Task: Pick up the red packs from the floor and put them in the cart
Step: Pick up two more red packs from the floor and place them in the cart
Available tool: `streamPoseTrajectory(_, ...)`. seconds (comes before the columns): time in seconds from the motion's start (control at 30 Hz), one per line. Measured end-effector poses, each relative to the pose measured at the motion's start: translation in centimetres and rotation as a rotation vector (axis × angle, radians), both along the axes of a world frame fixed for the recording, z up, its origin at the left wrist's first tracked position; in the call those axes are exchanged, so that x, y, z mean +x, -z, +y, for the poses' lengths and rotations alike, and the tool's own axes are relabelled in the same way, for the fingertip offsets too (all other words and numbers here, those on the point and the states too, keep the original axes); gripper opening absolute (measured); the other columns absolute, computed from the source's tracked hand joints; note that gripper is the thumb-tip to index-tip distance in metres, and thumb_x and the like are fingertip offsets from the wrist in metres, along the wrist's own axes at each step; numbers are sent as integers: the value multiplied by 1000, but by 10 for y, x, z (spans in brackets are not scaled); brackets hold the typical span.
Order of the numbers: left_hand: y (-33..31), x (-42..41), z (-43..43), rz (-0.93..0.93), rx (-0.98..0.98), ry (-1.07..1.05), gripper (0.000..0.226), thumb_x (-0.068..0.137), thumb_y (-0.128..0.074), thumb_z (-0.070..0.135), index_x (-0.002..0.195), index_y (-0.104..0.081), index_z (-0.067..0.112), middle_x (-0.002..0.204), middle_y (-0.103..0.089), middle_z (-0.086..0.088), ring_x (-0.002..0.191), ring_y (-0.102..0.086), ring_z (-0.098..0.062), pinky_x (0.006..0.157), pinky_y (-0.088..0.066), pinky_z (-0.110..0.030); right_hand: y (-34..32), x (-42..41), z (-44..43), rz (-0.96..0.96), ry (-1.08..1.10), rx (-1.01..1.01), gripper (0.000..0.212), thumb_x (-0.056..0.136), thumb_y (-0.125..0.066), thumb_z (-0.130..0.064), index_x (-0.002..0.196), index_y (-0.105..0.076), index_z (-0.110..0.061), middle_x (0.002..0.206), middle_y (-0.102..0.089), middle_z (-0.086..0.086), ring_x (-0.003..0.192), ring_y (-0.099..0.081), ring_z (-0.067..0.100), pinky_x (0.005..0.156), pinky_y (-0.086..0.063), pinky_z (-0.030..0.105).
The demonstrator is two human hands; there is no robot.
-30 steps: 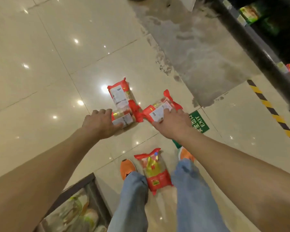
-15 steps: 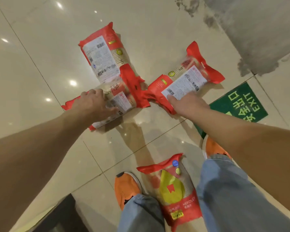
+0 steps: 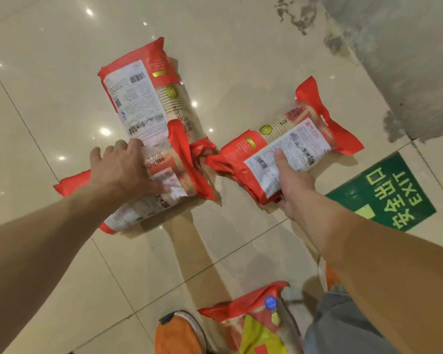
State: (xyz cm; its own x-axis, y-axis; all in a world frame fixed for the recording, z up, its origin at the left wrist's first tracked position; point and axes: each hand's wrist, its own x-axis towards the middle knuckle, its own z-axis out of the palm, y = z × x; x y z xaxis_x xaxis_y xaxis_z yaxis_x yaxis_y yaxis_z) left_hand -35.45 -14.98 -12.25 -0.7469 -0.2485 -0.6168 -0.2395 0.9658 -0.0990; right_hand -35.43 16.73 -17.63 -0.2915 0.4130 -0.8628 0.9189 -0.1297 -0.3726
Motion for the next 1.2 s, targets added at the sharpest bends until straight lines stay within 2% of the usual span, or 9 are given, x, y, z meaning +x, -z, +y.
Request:
streamPoseTrajectory(0.17,-28,12,9,9,158,-209,108,61,-91,74,141,-50,13,113,-48,-11,116,-60,-42,92,-56,-56,-26,3,1,27,45,22,86,74,-93,-57,129,-37,-22,121,-70,14,101,-76,37,85,-67,55)
streamPoseTrajectory(0.27,-60,19,9,42,220,-342,93,69,-86,75,130,-51,13,113,-56,-13,101,-61,-36,79,-55,-49,-60,13,11,86,-35,70,77,80,-94,-46,128,-40,-21,111,-72,7,90,-76,28,68,-65,40)
streamPoseTrajectory(0.47,-162,19,14,106,479,-699,78,77,-87,68,125,-68,9,108,-81,-14,91,-79,-41,90,-65,-59,-170,28,31,215,-250,91,71,79,-96,-36,132,-51,-22,109,-75,-5,90,-78,19,79,-67,41)
streamPoseTrajectory(0.6,-250,14,33,152,620,-785,65,78,-88,65,112,-74,10,94,-85,-10,76,-83,-36,79,-68,-53,-265,27,39,340,-363,72,64,80,-96,-30,129,-54,-28,101,-76,-14,73,-77,-4,59,-64,23)
streamPoseTrajectory(0.73,-383,20,55,239,764,-807,52,83,-86,60,104,-76,14,81,-86,-3,62,-83,-24,63,-64,-35,-408,30,45,455,-397,72,63,78,-98,-31,126,-57,-29,106,-79,-12,79,-79,0,65,-68,30)
streamPoseTrajectory(0.83,-496,31,72,306,895,-800,45,85,-86,55,103,-79,14,74,-84,8,58,-81,-14,45,-58,-24,-528,45,55,525,-398,81,60,75,-99,-33,120,-58,-34,113,-79,-8,88,-81,11,82,-69,45)
streamPoseTrajectory(0.93,-600,38,90,297,1022,-745,44,86,-87,50,107,-80,12,82,-87,3,66,-84,-19,46,-61,-24,-638,70,71,606,-343,104,78,68,-98,-40,131,-56,-27,120,-78,-4,103,-80,22,91,-65,52)
streamPoseTrajectory(1.03,-694,48,110,235,1130,-685,41,87,-87,48,107,-78,12,89,-88,-2,75,-86,-25,53,-66,-31,-725,101,92,676,-297,120,71,72,-99,-36,129,-58,-24,118,-79,-3,99,-81,20,88,-67,49)
streamPoseTrajectory(1.2,-806,85,146,175,1291,-413,25,96,-78,10,120,-78,14,107,-87,-7,95,-86,-31,65,-69,-33,-823,165,134,764,-197,130,54,80,-96,-29,117,-58,-32,112,-79,-6,83,-82,8,63,-66,28)
